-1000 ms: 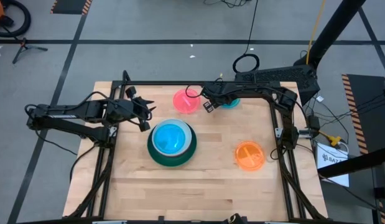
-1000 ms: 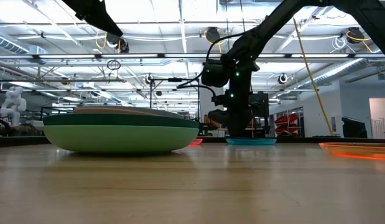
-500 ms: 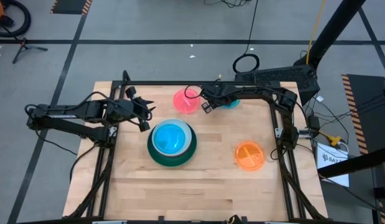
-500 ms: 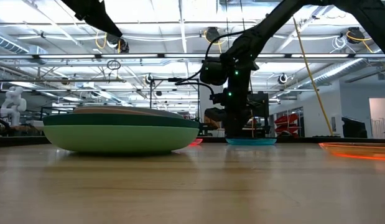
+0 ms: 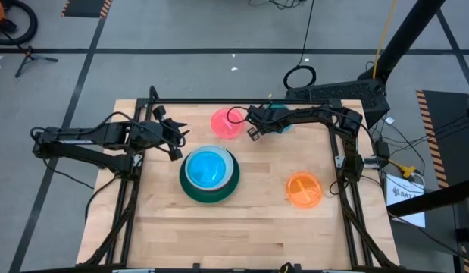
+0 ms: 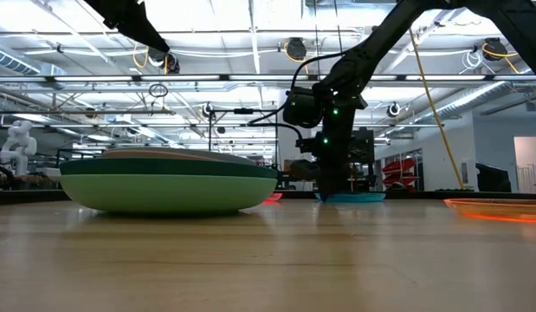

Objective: Stack plastic plates
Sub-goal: Stack the light blue plate on top of the light blue plate

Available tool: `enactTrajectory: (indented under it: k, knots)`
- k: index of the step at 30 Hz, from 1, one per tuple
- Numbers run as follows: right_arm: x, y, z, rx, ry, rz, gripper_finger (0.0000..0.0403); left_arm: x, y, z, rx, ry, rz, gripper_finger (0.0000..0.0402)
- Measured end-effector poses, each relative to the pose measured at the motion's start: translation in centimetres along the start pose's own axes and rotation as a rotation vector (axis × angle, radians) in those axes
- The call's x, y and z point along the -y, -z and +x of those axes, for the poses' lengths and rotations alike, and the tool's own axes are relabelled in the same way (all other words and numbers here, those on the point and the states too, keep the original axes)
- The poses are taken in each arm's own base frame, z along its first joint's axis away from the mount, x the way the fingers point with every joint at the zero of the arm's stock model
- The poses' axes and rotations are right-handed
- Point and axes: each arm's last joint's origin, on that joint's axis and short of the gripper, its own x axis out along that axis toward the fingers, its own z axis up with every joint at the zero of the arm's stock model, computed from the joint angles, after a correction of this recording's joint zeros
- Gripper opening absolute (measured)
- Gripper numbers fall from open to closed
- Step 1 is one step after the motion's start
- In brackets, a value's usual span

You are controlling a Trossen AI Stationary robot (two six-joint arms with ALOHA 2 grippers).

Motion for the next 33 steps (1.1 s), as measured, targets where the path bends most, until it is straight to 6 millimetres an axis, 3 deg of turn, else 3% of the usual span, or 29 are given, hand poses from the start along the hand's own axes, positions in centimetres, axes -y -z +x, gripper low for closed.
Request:
enactTrajectory:
  k: [7,16,24,33]
  knots:
    - [0.0,0.0,0.0,-0.003,-0.003,-0.031,0.0011,0.0,0.0,0.0,0.000,0.000,0.000,0.0113]
    - [-0.2,0.1,-1.7,0.012,-0.021,-0.068,0.0006,0.0,0.0,0.0,-0.002,0.001,0.001,0.0113]
    - [-0.5,0.2,-7.5,0.118,-0.094,-0.107,0.0003,0.0,0.1,0.0,-0.005,0.002,0.000,0.0113]
    - [-4.4,2.5,-16.4,0.410,-0.321,-0.311,0.0001,0.0,0.0,0.0,-0.004,0.001,-0.001,0.0113]
